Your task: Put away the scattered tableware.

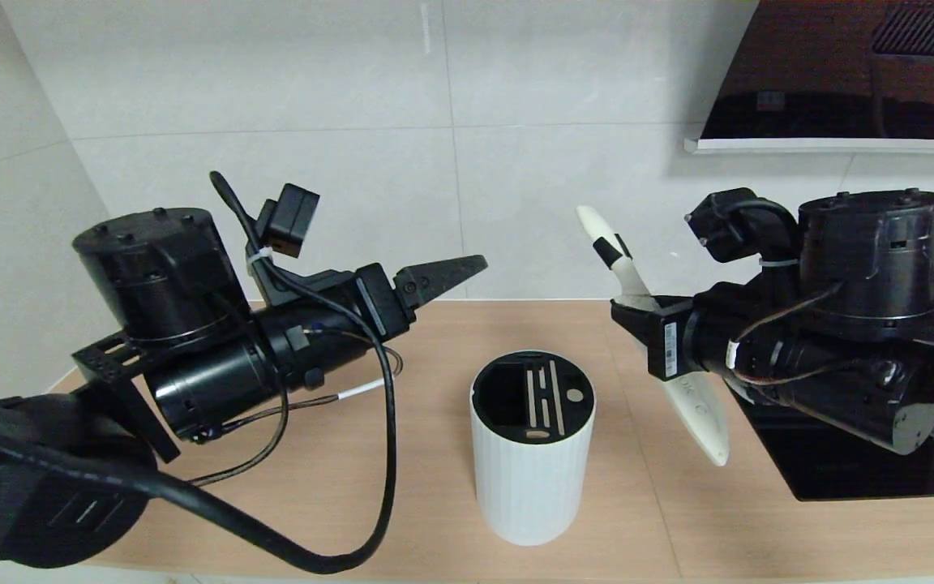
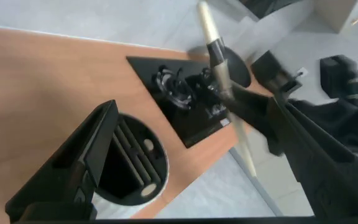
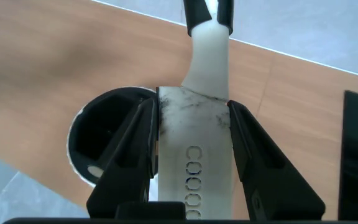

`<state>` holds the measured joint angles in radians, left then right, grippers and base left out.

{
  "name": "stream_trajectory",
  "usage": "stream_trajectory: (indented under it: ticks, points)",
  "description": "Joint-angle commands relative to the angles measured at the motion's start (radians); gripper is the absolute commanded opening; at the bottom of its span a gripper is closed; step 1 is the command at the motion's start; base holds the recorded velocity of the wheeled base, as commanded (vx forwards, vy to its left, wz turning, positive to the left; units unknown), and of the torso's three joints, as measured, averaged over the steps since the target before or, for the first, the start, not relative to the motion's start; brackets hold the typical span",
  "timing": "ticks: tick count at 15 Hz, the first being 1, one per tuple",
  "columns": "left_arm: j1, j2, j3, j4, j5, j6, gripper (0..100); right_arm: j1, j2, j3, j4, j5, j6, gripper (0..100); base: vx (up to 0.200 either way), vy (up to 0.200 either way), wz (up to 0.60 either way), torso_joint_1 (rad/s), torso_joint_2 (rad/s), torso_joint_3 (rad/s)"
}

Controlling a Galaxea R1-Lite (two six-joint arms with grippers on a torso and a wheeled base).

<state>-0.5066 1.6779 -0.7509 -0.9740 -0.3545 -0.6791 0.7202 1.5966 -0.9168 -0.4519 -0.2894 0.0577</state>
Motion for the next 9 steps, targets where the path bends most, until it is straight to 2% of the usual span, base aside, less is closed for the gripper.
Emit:
stream_trajectory:
  ticks: [1,2,3,5,9]
  points:
    - [-0.035,0.040,0.031,-0.051,-0.017,-0.057,100,0.051,-0.014,0.016,-0.002,-0.005,0.001,0,0.000,0.000,0.00,0.000,0.00,0.000]
    - [-0.050,0.039,0.030,-0.069,-0.017,-0.100,100,0.073,-0.010,0.022,-0.002,-0.005,0.004,0,0.000,0.000,0.00,0.000,0.00,0.000]
    - [-0.058,0.046,0.031,-0.104,-0.017,-0.128,100,0.099,-0.001,0.027,-0.004,-0.005,0.014,0,0.000,0.000,0.00,0.000,0.00,0.000]
    - [-0.073,0.071,0.038,-0.160,-0.015,-0.155,100,0.133,0.011,0.027,-0.004,-0.007,0.025,0,0.000,0.000,0.00,0.000,0.00,0.000]
    - [-0.101,0.091,0.039,-0.195,-0.003,-0.155,100,0.171,0.009,0.038,-0.021,-0.007,0.025,0,0.000,0.000,0.00,0.000,0.00,0.000]
